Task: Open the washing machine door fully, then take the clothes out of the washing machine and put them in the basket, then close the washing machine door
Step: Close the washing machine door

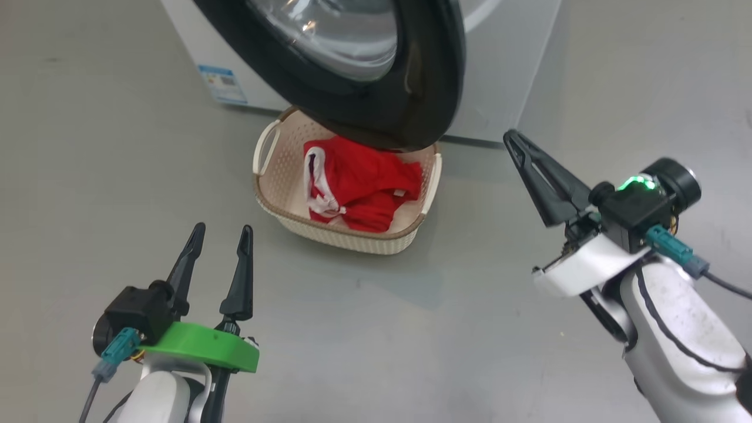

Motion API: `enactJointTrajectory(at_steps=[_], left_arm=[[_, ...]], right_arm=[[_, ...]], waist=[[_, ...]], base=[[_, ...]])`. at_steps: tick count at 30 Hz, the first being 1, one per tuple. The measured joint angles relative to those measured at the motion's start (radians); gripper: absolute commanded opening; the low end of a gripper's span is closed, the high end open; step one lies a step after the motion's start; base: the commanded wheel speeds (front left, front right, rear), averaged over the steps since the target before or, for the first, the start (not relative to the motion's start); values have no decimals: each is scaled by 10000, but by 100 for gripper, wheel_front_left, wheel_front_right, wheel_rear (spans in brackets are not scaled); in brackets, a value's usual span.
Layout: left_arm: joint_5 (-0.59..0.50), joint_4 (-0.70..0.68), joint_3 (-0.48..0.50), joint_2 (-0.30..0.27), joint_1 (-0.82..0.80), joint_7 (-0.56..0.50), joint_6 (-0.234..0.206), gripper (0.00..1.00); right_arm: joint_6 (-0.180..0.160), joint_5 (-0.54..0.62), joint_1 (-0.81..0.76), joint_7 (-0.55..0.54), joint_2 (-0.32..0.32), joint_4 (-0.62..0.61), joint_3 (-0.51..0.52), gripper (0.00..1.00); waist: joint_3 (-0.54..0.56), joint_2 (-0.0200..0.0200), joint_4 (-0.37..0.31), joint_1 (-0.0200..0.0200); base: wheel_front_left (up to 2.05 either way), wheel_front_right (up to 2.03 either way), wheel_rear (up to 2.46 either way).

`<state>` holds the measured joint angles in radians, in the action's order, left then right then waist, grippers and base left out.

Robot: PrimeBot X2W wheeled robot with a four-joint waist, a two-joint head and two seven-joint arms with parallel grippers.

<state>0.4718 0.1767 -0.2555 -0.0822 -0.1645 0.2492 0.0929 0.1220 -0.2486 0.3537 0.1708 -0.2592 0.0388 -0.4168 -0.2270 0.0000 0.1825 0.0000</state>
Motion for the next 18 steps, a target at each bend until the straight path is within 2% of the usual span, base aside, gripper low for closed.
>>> enactJointTrajectory(at_steps=[8,18], left_arm=[[2,-111,-56,207,-534,0,52,100],[27,-81,-117,410,-1035,0,107,100]], right_arm=[[0,-151,1407,-418,-625,209,-382,0],[0,-654,2447,-556,-1264,740,-288,0]], waist=[[-872,0,812,0],[-1799,0,1925,1]], base=[[0,0,0],[0,0,0]])
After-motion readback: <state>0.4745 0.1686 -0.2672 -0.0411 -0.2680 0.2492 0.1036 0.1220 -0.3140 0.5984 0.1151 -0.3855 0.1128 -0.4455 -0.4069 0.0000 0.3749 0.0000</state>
